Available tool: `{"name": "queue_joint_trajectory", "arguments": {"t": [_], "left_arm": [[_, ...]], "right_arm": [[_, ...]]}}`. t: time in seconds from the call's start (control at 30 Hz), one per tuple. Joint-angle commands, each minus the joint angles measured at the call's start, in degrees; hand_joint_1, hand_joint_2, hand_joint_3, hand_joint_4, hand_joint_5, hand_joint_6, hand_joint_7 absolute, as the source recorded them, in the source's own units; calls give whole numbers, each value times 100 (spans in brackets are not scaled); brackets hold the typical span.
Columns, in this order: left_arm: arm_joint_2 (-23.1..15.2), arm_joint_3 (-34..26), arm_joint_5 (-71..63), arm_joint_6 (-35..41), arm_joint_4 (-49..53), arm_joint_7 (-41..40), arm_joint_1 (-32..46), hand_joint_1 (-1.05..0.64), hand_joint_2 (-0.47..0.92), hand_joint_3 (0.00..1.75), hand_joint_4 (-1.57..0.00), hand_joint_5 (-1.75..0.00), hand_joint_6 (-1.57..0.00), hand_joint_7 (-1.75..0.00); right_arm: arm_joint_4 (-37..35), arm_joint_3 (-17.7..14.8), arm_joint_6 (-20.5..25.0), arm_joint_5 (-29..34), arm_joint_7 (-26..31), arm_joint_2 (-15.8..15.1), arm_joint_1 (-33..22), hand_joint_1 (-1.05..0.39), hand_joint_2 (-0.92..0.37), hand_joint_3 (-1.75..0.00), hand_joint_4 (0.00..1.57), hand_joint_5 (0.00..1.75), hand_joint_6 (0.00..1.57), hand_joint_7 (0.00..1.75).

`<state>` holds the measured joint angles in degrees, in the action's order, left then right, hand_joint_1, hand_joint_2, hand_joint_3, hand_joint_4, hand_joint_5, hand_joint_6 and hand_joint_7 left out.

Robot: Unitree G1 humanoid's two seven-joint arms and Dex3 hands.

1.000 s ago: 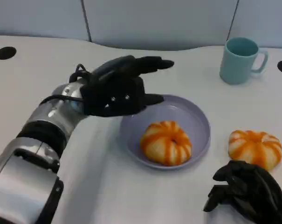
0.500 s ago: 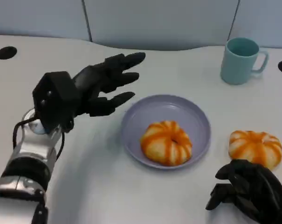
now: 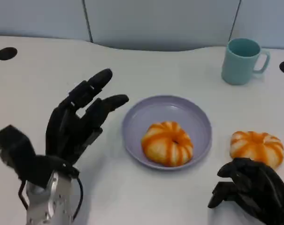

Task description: Grasp the bread from the table and place it into the plate.

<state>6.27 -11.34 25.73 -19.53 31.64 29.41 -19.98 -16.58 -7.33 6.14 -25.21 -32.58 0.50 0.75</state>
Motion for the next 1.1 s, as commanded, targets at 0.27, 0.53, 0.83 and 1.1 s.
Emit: {"name": "queue_joint_trajectory", "arguments": {"t": [0.27, 0.53, 0.83, 1.1], "left_arm": [[315, -44, 395, 1017, -1857, -702, 1471, -33, 92, 26, -54, -131, -68, -57], [189, -138, 381, 1441, -2129, -837, 1935, -32, 92, 26, -53, -141, -59, -69], [107, -199, 182, 1547, -1990, -1054, 2124, -31, 92, 25, -65, -143, -63, -86], [-27, -168, -106, 1648, -1929, -1225, 2224, -32, 92, 26, -68, -149, -70, -89]], "right_arm": [[90, -15, 26, 45, 53, -74, -32, -97, -67, 0, 140, 73, 141, 50], [174, -8, 54, 35, 47, -79, -97, -93, -67, 0, 140, 71, 140, 51], [195, -12, 53, 35, 19, -110, -135, -93, -68, -1, 141, 69, 139, 50], [223, -4, -16, 53, -7, -120, -159, -92, -69, -1, 141, 69, 141, 49]]}}
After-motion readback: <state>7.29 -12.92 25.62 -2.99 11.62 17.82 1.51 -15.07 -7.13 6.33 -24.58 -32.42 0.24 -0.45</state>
